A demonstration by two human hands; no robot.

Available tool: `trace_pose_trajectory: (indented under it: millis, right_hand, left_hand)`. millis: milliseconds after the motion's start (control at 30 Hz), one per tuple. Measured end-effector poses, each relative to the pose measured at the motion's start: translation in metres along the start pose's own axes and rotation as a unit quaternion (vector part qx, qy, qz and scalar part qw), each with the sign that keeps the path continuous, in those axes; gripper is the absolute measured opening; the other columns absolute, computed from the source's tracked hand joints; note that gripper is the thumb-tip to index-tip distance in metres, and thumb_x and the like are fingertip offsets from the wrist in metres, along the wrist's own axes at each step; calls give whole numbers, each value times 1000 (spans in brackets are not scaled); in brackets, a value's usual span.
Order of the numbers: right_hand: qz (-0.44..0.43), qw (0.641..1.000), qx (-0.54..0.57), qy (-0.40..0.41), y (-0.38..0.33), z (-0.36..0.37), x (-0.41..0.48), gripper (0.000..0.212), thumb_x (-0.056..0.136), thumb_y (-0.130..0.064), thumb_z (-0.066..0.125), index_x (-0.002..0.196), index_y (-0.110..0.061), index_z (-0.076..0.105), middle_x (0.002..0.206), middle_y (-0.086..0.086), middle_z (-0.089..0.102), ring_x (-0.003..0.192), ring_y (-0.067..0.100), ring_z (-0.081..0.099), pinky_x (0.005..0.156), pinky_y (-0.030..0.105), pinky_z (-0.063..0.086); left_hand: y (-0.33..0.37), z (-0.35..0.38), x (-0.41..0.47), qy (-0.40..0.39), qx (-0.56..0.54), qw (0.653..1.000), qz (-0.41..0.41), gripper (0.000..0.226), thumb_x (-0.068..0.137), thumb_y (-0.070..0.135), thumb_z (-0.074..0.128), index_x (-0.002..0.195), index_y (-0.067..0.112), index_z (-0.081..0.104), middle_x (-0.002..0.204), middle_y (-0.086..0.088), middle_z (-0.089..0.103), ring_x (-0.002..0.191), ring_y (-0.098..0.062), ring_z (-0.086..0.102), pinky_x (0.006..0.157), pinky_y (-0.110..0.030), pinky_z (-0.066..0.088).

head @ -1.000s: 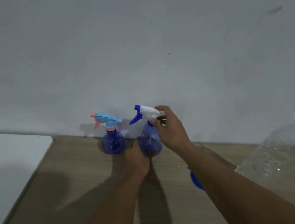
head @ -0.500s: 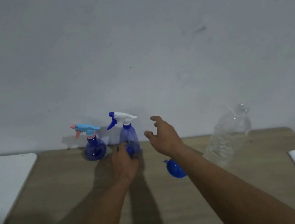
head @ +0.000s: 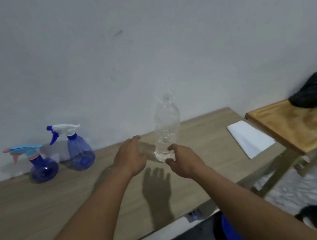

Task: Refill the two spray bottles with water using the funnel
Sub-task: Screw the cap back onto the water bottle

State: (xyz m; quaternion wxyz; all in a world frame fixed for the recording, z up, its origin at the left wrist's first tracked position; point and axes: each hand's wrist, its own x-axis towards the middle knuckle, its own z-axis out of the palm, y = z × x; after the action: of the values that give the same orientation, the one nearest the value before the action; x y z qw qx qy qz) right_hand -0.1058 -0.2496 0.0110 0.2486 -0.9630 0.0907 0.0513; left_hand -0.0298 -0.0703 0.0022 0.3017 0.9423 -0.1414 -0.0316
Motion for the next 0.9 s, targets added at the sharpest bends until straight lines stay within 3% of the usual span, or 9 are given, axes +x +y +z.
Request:
trace_pose_trajectory:
  millis: [167, 267, 467, 633, 700, 800, 900]
  right_hand:
    - [56, 998, -3, -18, 69, 0, -5, 57, 98, -28, 56, 150, -12, 39, 141, 15, 53, 129, 31, 52, 100, 37, 44]
    - [78, 996, -24, -39, 103, 6, -2, 59, 97, -23, 56, 152, -14, 37, 144, 15, 48, 129, 33, 51, 102, 39, 45]
    - [77, 993, -64, -61, 134, 17, 2, 56, 100, -15, 45, 155, -22, 34, 140, 17, 45, 127, 39, 48, 102, 43, 45]
    - [63, 992, -101, -39, 152, 25, -6, 32, 103, -18, 44, 133, -14, 54, 122, 13, 51, 113, 33, 53, 93, 39, 47]
    - [-23, 995, -81, -55, 157, -1, 39, 27, 104, -19, 44, 125, -7, 55, 120, 14, 54, 111, 34, 56, 91, 41, 48]
    - [-42, 992, -91, -72, 152, -10, 39, 29, 98, -23, 57, 123, -8, 57, 121, 13, 58, 107, 32, 59, 91, 41, 50]
    - [-61, 998, -20, -4, 148, -30, 36, 38, 88, -28, 69, 122, -12, 62, 113, 10, 60, 98, 29, 63, 85, 34, 49]
  left_hand:
    - [25, 30, 18, -25, 6, 1000, -5, 95, 83, 42, 73, 157, 17, 20, 159, -10, 34, 146, -27, 32, 117, -39, 32]
    - [30, 47, 29, -16, -29, 999, -28, 106, 79, 48, 77, 158, 17, 13, 158, -11, 34, 144, -27, 35, 114, -41, 35]
    - [39, 53, 40, 31, -72, 997, -15, 98, 77, 44, 81, 154, 19, 25, 144, -11, 52, 132, -29, 50, 106, -42, 43]
    - [43, 58, 39, 11, -131, 991, -27, 97, 73, 42, 85, 150, 24, 30, 137, -7, 56, 123, -26, 55, 102, -38, 44]
    - [56, 50, 47, 118, -128, 980, -95, 91, 76, 44, 82, 149, 25, 31, 137, -6, 56, 123, -24, 54, 100, -36, 43]
    - [58, 52, 48, 93, -156, 978, -103, 84, 82, 44, 77, 149, 24, 30, 139, -5, 54, 125, -24, 53, 101, -36, 43]
    - [66, 73, 42, 69, -161, 979, -103, 87, 80, 47, 79, 148, 25, 30, 142, -3, 52, 127, -23, 52, 103, -39, 44]
